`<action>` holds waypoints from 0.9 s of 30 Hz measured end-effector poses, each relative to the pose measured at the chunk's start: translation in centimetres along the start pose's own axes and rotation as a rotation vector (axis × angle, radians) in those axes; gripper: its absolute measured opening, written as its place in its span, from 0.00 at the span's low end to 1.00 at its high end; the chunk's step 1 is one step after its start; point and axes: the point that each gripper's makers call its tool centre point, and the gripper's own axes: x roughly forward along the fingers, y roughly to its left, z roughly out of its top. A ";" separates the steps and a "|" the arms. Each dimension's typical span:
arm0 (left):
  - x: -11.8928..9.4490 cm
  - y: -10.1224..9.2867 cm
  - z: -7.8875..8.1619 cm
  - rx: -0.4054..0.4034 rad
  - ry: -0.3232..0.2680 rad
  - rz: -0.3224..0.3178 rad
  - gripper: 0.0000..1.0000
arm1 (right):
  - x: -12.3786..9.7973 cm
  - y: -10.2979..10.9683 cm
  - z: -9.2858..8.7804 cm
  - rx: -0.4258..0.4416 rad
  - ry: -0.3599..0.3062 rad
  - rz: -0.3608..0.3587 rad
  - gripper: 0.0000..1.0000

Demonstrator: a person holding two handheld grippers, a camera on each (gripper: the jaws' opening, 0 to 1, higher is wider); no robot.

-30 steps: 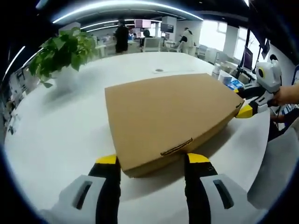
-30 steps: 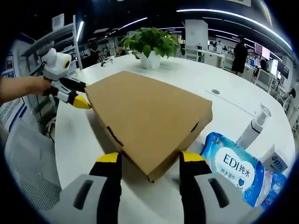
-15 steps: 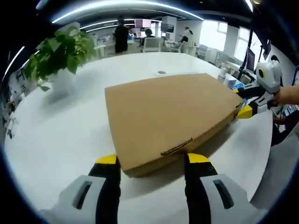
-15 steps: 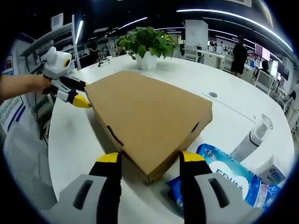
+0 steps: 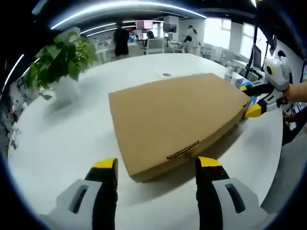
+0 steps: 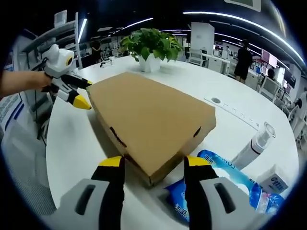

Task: Operate the shoe box by opening the lid, removing the specified soft item, and placing it in the target area until the item is outside and the box remains undamaged.

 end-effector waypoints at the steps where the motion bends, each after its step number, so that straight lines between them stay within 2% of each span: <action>1: -0.2 0.0 0.1 0.000 -0.004 0.001 0.71 | -0.2 -0.2 0.1 -0.001 -0.004 -0.009 0.46; 5: -1.4 -0.6 0.0 -0.003 -0.019 -0.018 0.69 | -1.7 -0.9 0.7 0.018 -0.044 -0.051 0.50; 11: -3.3 -2.1 -0.3 0.033 -0.038 -0.025 0.71 | -4.3 -0.9 0.4 0.045 -0.074 -0.092 0.53; 17: -5.8 -3.2 0.5 0.022 -0.101 -0.010 0.75 | -7.4 -0.8 -1.0 0.053 -0.082 -0.140 0.57; 27: -9.2 -5.2 0.8 0.060 -0.153 0.008 0.85 | -12.6 -1.7 -3.7 0.095 -0.095 -0.251 0.64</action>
